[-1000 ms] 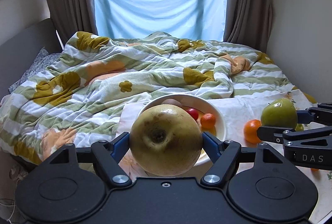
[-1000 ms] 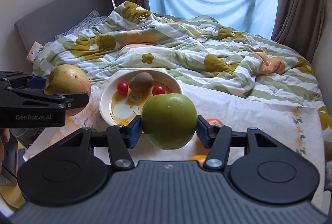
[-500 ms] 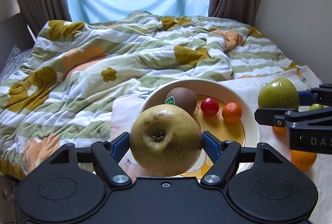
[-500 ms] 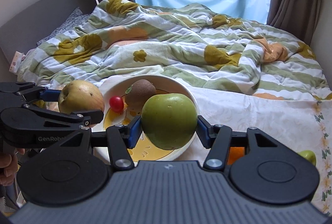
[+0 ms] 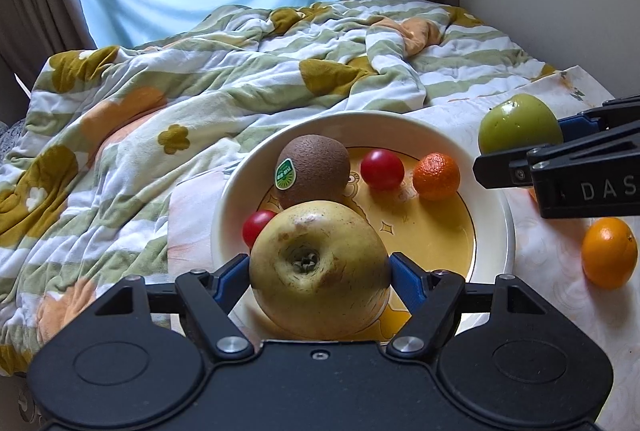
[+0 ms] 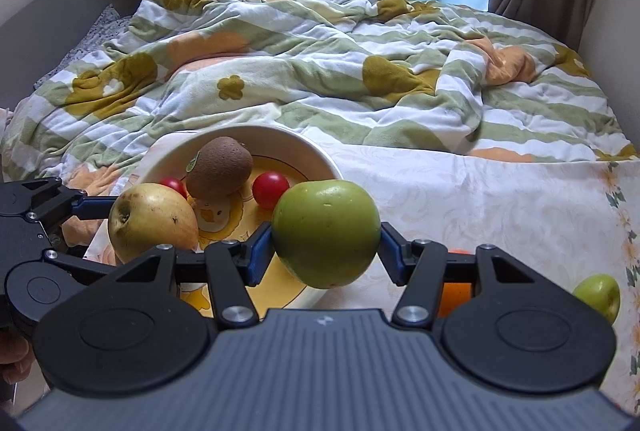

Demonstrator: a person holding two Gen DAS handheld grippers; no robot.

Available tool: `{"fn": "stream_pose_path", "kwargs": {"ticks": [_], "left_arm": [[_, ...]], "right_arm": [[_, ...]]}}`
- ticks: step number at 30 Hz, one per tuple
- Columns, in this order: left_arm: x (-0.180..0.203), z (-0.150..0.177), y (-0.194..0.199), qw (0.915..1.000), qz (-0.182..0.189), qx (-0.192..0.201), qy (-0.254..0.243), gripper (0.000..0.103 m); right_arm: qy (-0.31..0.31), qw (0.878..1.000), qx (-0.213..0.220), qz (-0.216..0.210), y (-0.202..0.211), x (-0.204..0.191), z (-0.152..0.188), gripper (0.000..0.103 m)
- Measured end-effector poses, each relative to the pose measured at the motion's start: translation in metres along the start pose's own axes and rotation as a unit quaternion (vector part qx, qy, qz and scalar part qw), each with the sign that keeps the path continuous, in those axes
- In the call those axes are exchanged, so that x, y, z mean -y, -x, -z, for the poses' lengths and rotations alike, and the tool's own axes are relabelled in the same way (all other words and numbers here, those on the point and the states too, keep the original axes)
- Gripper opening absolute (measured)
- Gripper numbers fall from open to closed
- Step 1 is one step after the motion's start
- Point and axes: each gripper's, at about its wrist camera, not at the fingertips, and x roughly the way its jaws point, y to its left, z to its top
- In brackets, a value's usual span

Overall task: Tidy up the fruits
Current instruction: 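Lower both apples into the bowl and open both tools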

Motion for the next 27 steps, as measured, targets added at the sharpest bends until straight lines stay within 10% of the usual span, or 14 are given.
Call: {"fn": "stream_pose_path", "kwargs": {"ticks": [4, 7, 27], "left_arm": [[0.001, 0.000, -0.003, 1.0000, -0.002, -0.006, -0.005, 0.080], [0.001, -0.001, 0.007, 0.9998, 0.001, 0.019, -0.004, 0.101], [-0.014, 0.026, 0.050, 0.9984, -0.005, 0.020, 0.053, 0.102]], "right_arm": [[-0.001, 1.000, 0.000, 0.002, -0.001, 0.001, -0.001, 0.071], [0.001, 1.000, 0.001, 0.002, 0.000, 0.001, -0.002, 0.071], [0.049, 0.996, -0.024, -0.066, -0.015, -0.027, 0.006, 0.071]]}}
